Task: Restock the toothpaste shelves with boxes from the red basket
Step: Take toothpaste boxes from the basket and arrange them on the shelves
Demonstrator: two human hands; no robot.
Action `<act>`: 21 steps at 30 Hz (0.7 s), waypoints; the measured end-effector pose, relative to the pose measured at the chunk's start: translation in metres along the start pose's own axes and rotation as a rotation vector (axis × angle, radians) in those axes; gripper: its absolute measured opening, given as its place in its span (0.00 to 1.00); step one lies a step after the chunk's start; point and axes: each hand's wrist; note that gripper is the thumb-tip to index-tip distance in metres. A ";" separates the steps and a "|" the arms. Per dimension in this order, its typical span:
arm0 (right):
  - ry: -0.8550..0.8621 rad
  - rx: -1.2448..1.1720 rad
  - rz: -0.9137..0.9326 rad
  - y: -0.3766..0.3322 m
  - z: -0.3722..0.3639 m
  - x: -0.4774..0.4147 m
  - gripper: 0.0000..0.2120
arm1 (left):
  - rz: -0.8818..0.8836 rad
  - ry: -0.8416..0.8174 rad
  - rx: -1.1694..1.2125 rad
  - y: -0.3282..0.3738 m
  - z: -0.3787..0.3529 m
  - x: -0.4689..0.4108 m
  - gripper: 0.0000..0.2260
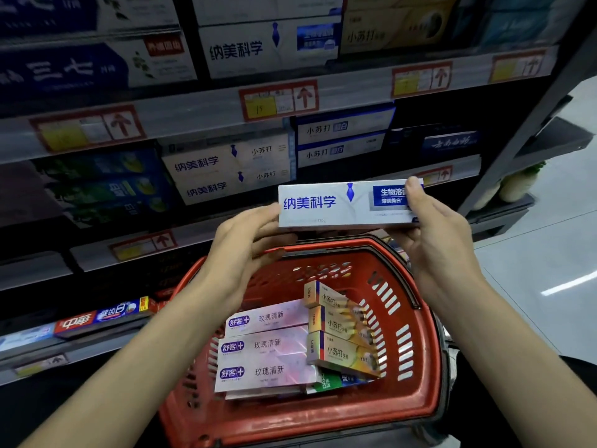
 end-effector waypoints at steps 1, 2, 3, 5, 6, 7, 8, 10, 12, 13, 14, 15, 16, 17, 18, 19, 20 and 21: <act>-0.004 -0.008 0.002 0.000 -0.001 0.000 0.15 | 0.000 0.002 0.043 0.000 0.000 0.001 0.12; -0.008 -0.022 -0.001 0.001 -0.002 0.000 0.13 | -0.017 0.008 0.062 0.001 -0.001 0.001 0.11; -0.012 -0.044 -0.010 0.001 -0.003 -0.001 0.12 | -0.041 0.014 0.062 0.001 -0.001 0.002 0.11; -0.025 -0.100 -0.042 0.002 -0.004 -0.003 0.12 | -0.074 0.018 0.053 0.002 -0.001 0.002 0.10; -0.034 -0.123 -0.062 0.003 -0.004 -0.004 0.13 | -0.078 0.018 0.054 0.002 -0.001 0.003 0.10; -0.044 -0.138 -0.080 0.003 -0.004 -0.005 0.15 | -0.079 0.020 0.053 0.002 -0.001 0.004 0.09; -0.059 -0.143 -0.091 0.003 -0.004 -0.006 0.16 | -0.079 0.027 0.052 0.002 0.000 0.004 0.09; -0.082 -0.140 -0.096 0.003 -0.004 -0.007 0.19 | -0.076 0.038 0.052 0.000 0.000 0.006 0.09; -0.086 -0.142 -0.097 0.003 -0.005 -0.006 0.20 | -0.076 0.041 0.049 0.000 0.001 0.008 0.10; -0.083 -0.142 -0.101 0.003 -0.006 -0.006 0.21 | -0.081 0.043 0.044 0.000 0.002 0.008 0.10; -0.079 -0.140 -0.105 0.002 -0.006 -0.006 0.21 | -0.088 0.044 0.038 0.000 0.003 0.008 0.11; -0.075 -0.139 -0.110 0.002 -0.007 -0.006 0.20 | -0.098 0.043 0.033 0.000 0.004 0.009 0.10; -0.074 -0.138 -0.113 0.002 -0.007 -0.006 0.19 | -0.110 0.042 0.030 0.000 0.005 0.009 0.10; -0.075 -0.137 -0.114 0.002 -0.007 -0.007 0.18 | -0.122 0.042 0.031 0.000 0.006 0.010 0.10; -0.077 -0.136 -0.114 0.002 -0.007 -0.007 0.17 | -0.132 0.042 0.034 0.000 0.006 0.010 0.11; -0.081 -0.137 -0.110 0.002 -0.007 -0.007 0.16 | -0.144 0.042 0.037 0.001 0.006 0.011 0.10; -0.088 -0.141 -0.100 0.002 -0.008 -0.007 0.15 | -0.159 0.044 0.042 0.002 0.006 0.011 0.10; -0.097 -0.150 -0.086 0.001 -0.009 -0.007 0.13 | -0.178 0.049 0.045 0.003 0.007 0.011 0.10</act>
Point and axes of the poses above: each hand's wrist, its own x-axis away from the middle knuckle, its own z-axis out of the back of the hand, y = z × x, and after that the axes turned 12 degrees about x, right-handed
